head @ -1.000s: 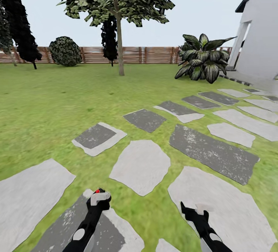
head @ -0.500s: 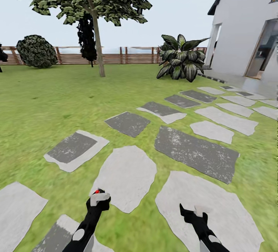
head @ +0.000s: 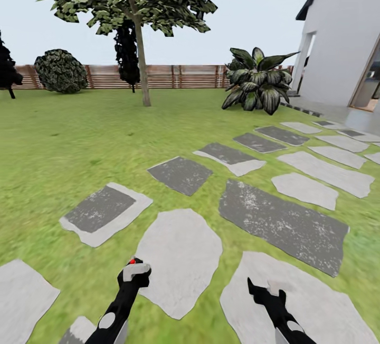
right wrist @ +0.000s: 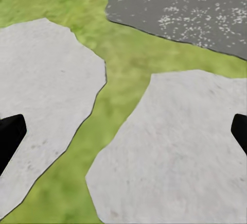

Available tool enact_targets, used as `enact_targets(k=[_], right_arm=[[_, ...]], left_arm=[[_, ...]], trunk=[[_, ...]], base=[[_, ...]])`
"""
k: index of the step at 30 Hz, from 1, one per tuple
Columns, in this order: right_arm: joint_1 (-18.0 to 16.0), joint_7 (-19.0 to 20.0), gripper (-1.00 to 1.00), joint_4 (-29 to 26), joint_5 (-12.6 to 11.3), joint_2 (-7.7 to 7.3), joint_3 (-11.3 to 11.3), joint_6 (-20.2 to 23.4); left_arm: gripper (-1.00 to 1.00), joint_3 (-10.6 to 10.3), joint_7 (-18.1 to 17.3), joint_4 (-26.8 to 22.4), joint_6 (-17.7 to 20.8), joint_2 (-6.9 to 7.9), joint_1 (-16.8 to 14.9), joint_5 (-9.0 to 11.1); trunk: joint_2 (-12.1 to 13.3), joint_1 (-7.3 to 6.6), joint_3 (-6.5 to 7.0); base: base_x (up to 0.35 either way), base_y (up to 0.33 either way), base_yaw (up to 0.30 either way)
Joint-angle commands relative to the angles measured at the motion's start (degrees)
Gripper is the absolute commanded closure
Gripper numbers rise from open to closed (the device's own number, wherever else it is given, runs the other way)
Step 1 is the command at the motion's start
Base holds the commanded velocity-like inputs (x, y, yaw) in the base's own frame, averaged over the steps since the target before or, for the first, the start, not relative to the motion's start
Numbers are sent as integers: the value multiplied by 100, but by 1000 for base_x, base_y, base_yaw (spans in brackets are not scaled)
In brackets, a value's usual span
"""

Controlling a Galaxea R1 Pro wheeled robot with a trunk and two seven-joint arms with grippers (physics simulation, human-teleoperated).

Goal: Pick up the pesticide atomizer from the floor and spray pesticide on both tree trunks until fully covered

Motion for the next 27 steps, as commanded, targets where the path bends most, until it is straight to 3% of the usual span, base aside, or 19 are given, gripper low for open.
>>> enact_targets(k=[1,6,11,27], right_arm=[[-3,11,-100,3,51,-7,-51,-21],[-3,-305,-100,3,55,-9,-38,-17],[-3,-363,-100,3,59,-10,-35,-15],[-3,-378,-100,3,60,-10,-37,-20]], left_arm=[[100,9,-36,6,-15,-3,-5,42],[100,9,-36,6,-15,-3,-5,42],[100,13,-36,7,-15,-3,-5,43],[100,-16,-36,324,-32,-3,-5,51]], trunk=[[-2,3,-5],[-2,3,-5],[-2,3,-5],[-2,3,-5]], base=[[350,0,295],[350,0,298],[350,0,254],[350,0,34]])
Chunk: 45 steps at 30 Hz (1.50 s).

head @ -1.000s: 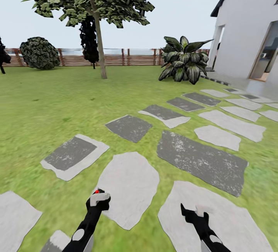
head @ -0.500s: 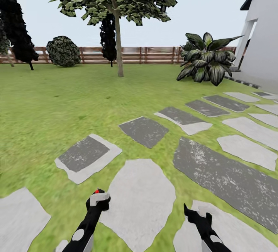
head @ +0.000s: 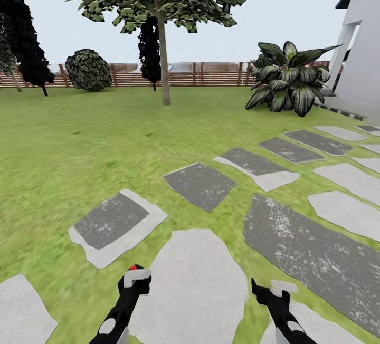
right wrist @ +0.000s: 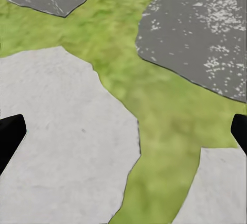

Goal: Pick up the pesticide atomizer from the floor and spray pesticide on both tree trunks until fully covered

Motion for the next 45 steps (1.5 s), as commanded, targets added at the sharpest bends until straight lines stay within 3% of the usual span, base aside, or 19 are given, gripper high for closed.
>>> enact_targets(k=[1,13,45], right_arm=[[-4,35,-100,5,35,1,-49,-21],[-4,35,-100,5,35,1,-46,-20],[-4,35,-100,5,35,1,-46,-20]], left_arm=[[100,6,-37,7,-14,-2,-4,42],[100,5,-37,20,-14,-2,-4,43],[100,5,-37,28,-6,-2,-4,43]], trunk=[[-2,3,-5],[-2,3,-5],[-2,3,-5]], base=[[350,0,87],[350,0,201],[350,0,6]])
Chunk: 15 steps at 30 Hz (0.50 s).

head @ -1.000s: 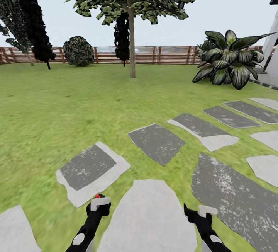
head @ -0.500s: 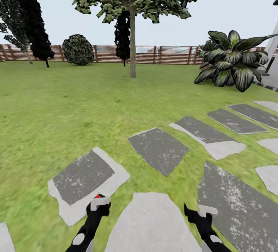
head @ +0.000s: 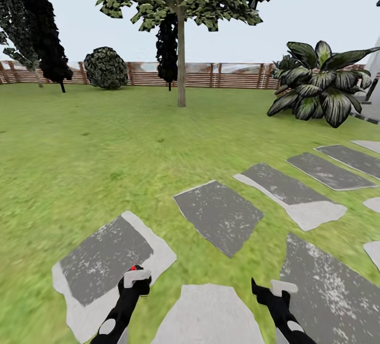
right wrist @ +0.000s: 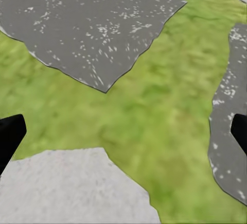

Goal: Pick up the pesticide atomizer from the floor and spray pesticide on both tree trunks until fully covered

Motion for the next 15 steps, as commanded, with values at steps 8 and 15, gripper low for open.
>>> enact_targets(k=[8,15], right_arm=[[-5,35,-100,5,35,1,-50,-21],[-5,35,-100,5,35,1,-51,-19]], left_arm=[[100,6,-37,4,-13,-1,-3,42],[100,6,-37,4,-13,-1,-3,42]], trunk=[[-2,3,-5],[-2,3,-5]], base=[[350,0,0],[350,0,0]])
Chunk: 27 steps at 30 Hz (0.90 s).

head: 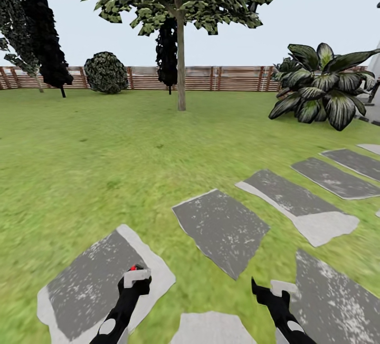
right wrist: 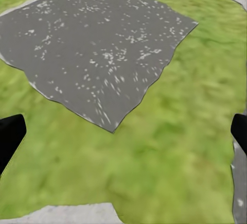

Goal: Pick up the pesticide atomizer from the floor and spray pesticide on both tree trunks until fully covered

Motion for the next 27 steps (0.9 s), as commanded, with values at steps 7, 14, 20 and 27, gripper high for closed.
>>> enact_targets(k=[7,14,20,27], right_arm=[[-5,35,-100,5,35,1,-48,-23],[-5,35,-100,5,35,1,-48,-21],[-5,35,-100,5,35,1,-48,-23],[-5,35,-100,5,35,1,-52,-22]], left_arm=[[100,6,-37,3,-14,-1,-3,42],[100,6,-37,3,-14,-1,-3,42],[100,6,-37,3,-14,-1,-3,42],[100,6,-37,3,-14,-1,-3,42]], trunk=[[-2,3,-5],[-2,3,-5],[-2,3,-5],[-2,3,-5]], base=[[350,0,0],[350,0,0],[350,0,0],[350,0,0]])
